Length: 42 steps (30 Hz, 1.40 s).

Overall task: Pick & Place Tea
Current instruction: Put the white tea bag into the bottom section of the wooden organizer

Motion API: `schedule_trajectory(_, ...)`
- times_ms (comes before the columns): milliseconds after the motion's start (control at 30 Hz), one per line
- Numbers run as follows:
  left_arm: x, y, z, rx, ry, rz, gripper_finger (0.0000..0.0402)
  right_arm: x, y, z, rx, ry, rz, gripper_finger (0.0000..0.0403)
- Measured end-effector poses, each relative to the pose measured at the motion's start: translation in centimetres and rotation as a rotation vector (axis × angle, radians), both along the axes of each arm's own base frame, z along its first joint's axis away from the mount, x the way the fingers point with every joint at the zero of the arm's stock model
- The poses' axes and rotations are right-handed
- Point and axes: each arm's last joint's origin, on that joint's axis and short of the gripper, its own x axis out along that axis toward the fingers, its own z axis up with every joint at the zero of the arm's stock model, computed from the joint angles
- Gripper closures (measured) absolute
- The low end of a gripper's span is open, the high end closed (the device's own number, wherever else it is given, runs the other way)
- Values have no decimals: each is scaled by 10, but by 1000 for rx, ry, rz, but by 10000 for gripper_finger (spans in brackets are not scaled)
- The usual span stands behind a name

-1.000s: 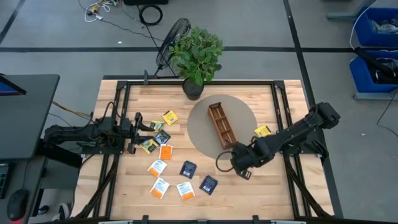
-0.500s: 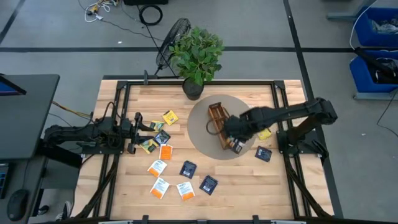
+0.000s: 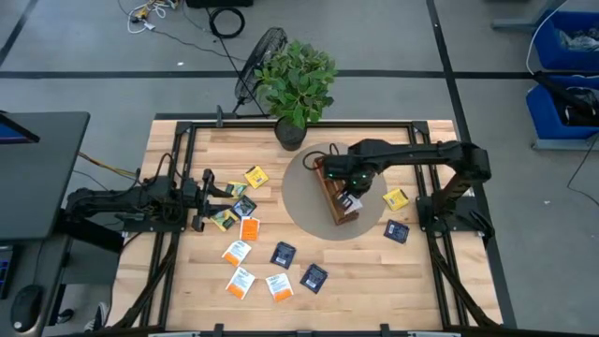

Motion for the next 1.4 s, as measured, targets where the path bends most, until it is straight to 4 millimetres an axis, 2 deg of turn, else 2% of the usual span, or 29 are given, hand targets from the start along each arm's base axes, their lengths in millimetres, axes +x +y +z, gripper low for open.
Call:
schedule_trajectory(200,0,0,-1,0,12,0,250,7,-7,-17,37,68,9,403)
schedule_trajectory(733,0,0,-2,-1,18,0,250,12,-12,-24,34,68,-10,403)
schedule_trajectory(1100,0,0,-2,-1,23,0,250,5,-12,-41,37,110,-13,402)
schedule_trajectory(1400,0,0,-2,-1,23,0,250,7,-12,-45,43,84,38,365)
